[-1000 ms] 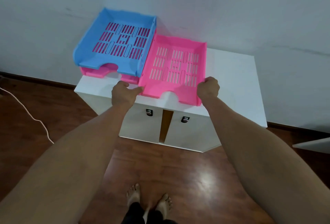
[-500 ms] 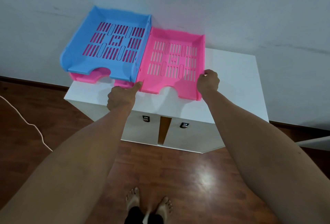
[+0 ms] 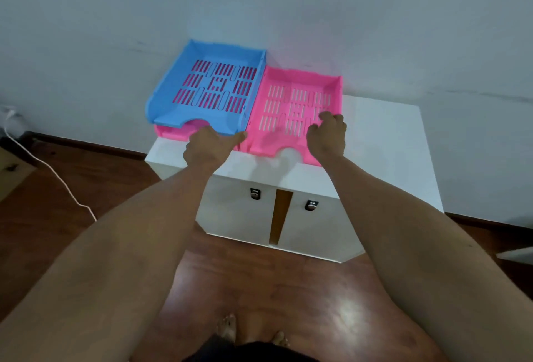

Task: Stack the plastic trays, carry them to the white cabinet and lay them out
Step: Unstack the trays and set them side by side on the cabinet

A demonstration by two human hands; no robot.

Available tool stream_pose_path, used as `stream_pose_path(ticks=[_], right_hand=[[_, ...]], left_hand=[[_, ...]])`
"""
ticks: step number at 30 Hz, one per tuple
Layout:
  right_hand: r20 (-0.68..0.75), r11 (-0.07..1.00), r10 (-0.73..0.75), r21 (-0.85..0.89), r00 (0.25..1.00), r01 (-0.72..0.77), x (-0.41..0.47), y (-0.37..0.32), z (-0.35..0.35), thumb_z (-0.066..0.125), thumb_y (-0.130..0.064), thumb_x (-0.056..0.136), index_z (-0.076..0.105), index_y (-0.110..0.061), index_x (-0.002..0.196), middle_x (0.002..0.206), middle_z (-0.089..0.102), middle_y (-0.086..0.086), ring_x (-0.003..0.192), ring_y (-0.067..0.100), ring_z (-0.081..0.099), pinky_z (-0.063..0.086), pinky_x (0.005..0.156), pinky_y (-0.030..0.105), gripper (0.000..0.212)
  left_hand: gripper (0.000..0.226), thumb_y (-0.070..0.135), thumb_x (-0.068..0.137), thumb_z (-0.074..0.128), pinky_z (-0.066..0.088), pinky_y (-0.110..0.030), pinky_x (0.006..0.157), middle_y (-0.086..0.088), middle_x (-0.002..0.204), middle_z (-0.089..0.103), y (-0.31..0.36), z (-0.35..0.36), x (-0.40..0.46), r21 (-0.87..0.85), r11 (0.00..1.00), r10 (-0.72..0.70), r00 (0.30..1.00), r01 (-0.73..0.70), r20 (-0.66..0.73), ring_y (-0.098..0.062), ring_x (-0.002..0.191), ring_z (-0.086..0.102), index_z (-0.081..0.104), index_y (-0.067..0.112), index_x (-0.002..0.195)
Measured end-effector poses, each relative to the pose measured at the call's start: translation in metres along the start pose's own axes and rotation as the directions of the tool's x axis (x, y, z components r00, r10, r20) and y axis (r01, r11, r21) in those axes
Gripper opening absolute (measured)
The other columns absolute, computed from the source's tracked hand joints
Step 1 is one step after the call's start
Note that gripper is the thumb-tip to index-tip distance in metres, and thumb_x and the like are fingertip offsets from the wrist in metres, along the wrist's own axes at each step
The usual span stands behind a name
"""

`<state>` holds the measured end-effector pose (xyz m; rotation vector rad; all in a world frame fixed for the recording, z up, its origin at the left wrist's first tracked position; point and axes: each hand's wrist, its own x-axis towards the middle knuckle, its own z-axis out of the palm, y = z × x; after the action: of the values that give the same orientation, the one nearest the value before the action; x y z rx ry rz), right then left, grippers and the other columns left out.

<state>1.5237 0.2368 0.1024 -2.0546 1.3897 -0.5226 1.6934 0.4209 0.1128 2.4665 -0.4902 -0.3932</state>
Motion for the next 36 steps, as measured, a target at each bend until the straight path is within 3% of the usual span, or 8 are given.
stream_pose_path(ticks=[6,9,17,21,25,28,32,36], right_hand=[[0.103,0.984,-0.131,0.132,0.986,0.117,-0.026,-0.053,0.020,0.052,-0.010,0.103,0.050,-0.007,0.148,0.149,0.047,0.016,0.127,0.033,0.060,0.048,0.109,0.042,0.046],[0.095,0.982,-0.151,0.130,0.984,0.138,-0.031,-0.078,0.031,0.053,-0.011,0.102,0.048,-0.008,0.149,0.147,0.050,0.016,0.128,0.031,0.059,0.049,0.111,0.046,0.047],[0.069,0.987,-0.073,0.151,0.995,0.062,-0.030,-0.128,0.077,0.057,-0.024,0.104,0.039,-0.006,0.155,0.153,0.049,0.017,0.136,0.033,0.055,0.048,0.112,0.046,0.057],[0.067,0.993,-0.003,0.118,0.998,-0.004,-0.026,-0.141,0.100,0.057,-0.023,0.104,0.042,-0.002,0.149,0.146,0.052,0.019,0.128,0.033,0.060,0.046,0.089,0.031,0.052],[0.064,0.994,0.061,0.090,0.996,-0.066,-0.018,-0.146,0.121,0.058,-0.024,0.101,0.052,-0.006,0.128,0.127,0.062,0.018,0.099,0.030,0.067,0.053,0.074,0.033,0.034],[0.048,0.992,0.088,0.083,0.995,-0.092,-0.013,-0.149,0.131,0.057,-0.024,0.100,0.053,-0.008,0.112,0.115,0.064,0.016,0.092,0.030,0.070,0.057,0.066,0.034,0.020],[0.022,0.989,0.130,0.064,0.991,-0.131,-0.007,-0.151,0.136,0.048,-0.010,0.102,0.049,-0.010,0.100,0.102,0.062,0.010,0.071,0.015,0.060,0.042,0.051,0.024,0.002],[-0.015,0.975,0.186,0.126,0.982,-0.182,-0.005,-0.155,0.136,0.043,0.002,0.099,0.048,-0.006,0.098,0.091,0.058,0.006,0.065,0.011,0.053,0.038,0.048,0.023,0.010]], left_hand=[[0.055,0.059,0.082,0.068,0.044,-0.032,0.078,-0.005,0.107,0.067,-0.011,-0.052,0.018,-0.048,0.991,0.123,0.990,-0.127,-0.075,-0.028,0.102,0.064,0.063,0.011,0.110],[0.054,0.053,0.085,0.067,0.043,-0.033,0.084,-0.009,0.124,0.066,-0.019,-0.073,0.037,-0.005,0.991,0.136,0.985,-0.137,-0.105,-0.031,0.113,0.063,0.060,0.013,0.121],[0.060,0.046,0.085,0.066,0.046,-0.044,0.102,-0.015,0.133,0.061,-0.054,-0.109,0.108,-0.002,0.986,0.167,0.984,-0.168,-0.060,-0.036,0.123,0.058,0.055,0.014,0.135],[0.058,0.035,0.087,0.063,0.049,-0.051,0.100,-0.023,0.130,0.059,-0.067,-0.115,0.145,0.020,0.977,0.214,0.977,-0.214,-0.011,-0.043,0.122,0.057,0.052,0.006,0.135],[0.056,0.021,0.093,0.058,0.045,-0.047,0.103,-0.024,0.139,0.054,-0.073,-0.114,0.168,0.037,0.975,0.219,0.975,-0.221,0.039,-0.041,0.129,0.052,0.043,0.002,0.143],[0.049,0.015,0.096,0.054,0.046,-0.045,0.099,-0.025,0.140,0.054,-0.075,-0.112,0.178,0.039,0.973,0.226,0.972,-0.229,0.068,-0.041,0.126,0.055,0.044,-0.003,0.141],[0.031,0.010,0.092,0.052,0.051,-0.042,0.079,-0.023,0.122,0.064,-0.079,-0.108,0.192,0.017,0.979,0.199,0.975,-0.202,0.097,-0.041,0.108,0.064,0.059,-0.001,0.121],[0.027,0.007,0.089,0.053,0.050,-0.040,0.075,-0.019,0.114,0.066,-0.076,-0.109,0.191,-0.011,0.987,0.162,0.983,-0.162,0.081,-0.037,0.098,0.066,0.059,0.002,0.115]])
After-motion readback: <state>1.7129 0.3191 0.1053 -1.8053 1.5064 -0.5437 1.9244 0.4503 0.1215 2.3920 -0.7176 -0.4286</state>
